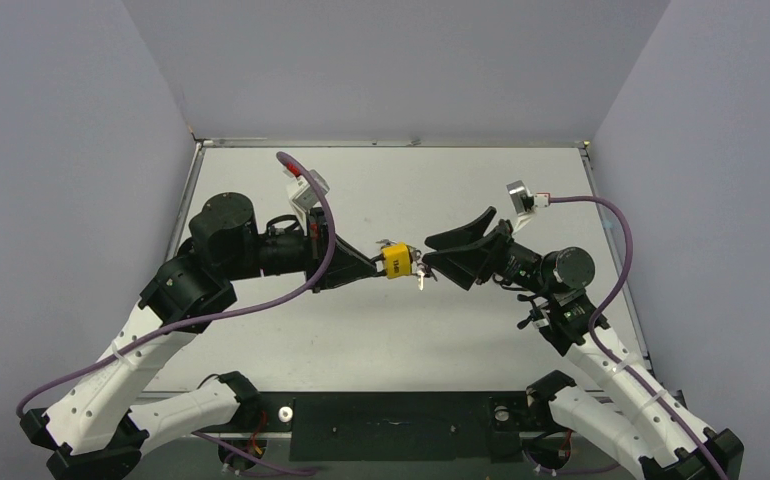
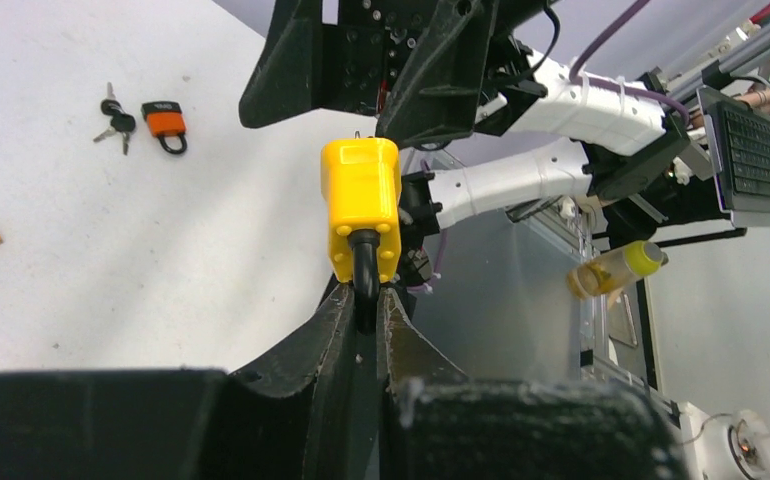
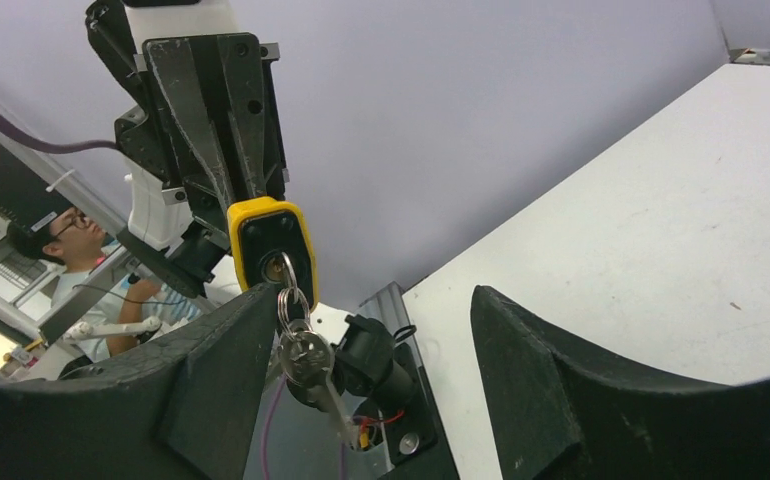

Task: Lock with the key
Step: Lock the lock.

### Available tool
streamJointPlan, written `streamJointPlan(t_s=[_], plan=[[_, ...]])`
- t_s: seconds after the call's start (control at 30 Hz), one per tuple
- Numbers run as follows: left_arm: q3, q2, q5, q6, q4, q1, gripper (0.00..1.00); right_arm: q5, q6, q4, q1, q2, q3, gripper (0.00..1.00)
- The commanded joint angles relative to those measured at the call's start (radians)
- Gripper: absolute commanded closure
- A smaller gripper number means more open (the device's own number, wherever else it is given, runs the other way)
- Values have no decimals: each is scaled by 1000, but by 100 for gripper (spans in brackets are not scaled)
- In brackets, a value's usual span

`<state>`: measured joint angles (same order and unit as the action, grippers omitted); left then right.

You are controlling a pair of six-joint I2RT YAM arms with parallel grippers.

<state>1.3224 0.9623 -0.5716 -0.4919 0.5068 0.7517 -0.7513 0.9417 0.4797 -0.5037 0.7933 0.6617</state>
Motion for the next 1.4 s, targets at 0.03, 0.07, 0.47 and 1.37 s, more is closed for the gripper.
streamJointPlan(t_s=[0.03, 0.07, 0.47, 1.37], plan=[[49, -29, -83, 24, -15, -2, 100, -53, 1, 80, -39, 5, 45, 37], [47, -30, -84, 22, -19, -3, 100, -54, -9, 56, -50, 12, 59, 39], [31, -37, -57, 6, -10, -2, 100, -16, -115, -76, -120, 18, 100, 73], [4, -53, 58, 49, 62, -91, 100, 6, -180, -182, 28, -18, 44, 100]])
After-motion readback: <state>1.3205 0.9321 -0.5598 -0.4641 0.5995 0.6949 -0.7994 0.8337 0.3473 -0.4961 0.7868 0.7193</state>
